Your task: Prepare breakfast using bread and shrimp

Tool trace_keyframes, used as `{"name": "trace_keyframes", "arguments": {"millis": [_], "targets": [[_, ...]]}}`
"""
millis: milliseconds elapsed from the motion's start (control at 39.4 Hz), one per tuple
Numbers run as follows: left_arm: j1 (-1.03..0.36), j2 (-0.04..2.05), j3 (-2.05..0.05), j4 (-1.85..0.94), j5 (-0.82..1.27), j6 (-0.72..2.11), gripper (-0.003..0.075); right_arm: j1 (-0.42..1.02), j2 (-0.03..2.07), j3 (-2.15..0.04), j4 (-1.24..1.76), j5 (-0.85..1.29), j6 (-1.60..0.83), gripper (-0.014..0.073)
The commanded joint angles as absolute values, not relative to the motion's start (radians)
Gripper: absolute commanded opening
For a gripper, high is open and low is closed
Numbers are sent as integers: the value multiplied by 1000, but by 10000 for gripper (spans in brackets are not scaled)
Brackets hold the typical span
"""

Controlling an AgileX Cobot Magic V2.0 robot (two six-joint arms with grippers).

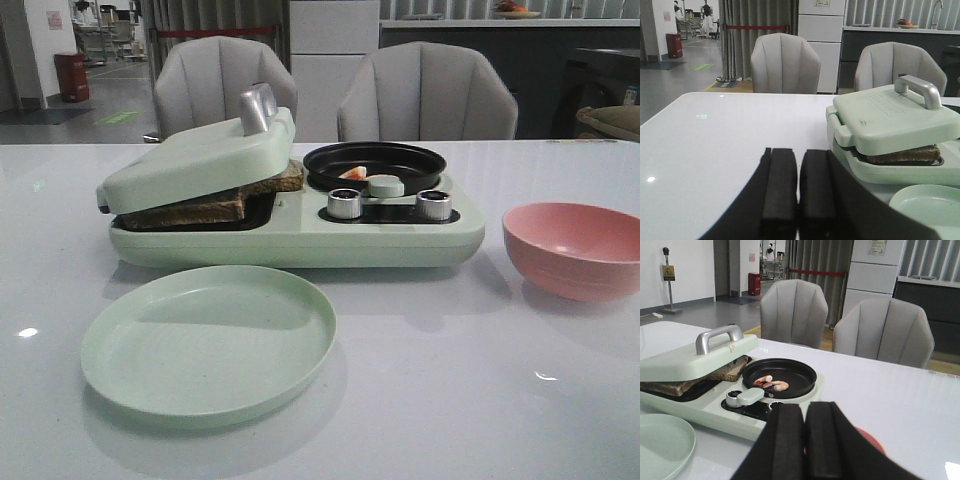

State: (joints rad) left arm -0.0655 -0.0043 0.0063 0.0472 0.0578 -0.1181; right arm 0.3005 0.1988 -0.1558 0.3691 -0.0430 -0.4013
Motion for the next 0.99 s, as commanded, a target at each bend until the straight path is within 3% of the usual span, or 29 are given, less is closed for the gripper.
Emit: {"name": "trace_keyframes", "arguments": {"millis": [0,127,330,558,964], "targets": [[-71,-23,26,45,-17,-129,113,288,189,-164,328,-142,-411,137],[-71,-23,26,45,-17,-129,113,221,158,-143,243,-148,-365,137],[-71,-23,26,45,-17,-129,113,84,68,-72,74,-149,-73,137],[-71,-23,26,45,-17,-129,114,81,-13,11,-53,-139,71,137],[-71,-20,26,45,-17,-129,114,81,-32,10,-52,-104,85,137]]}}
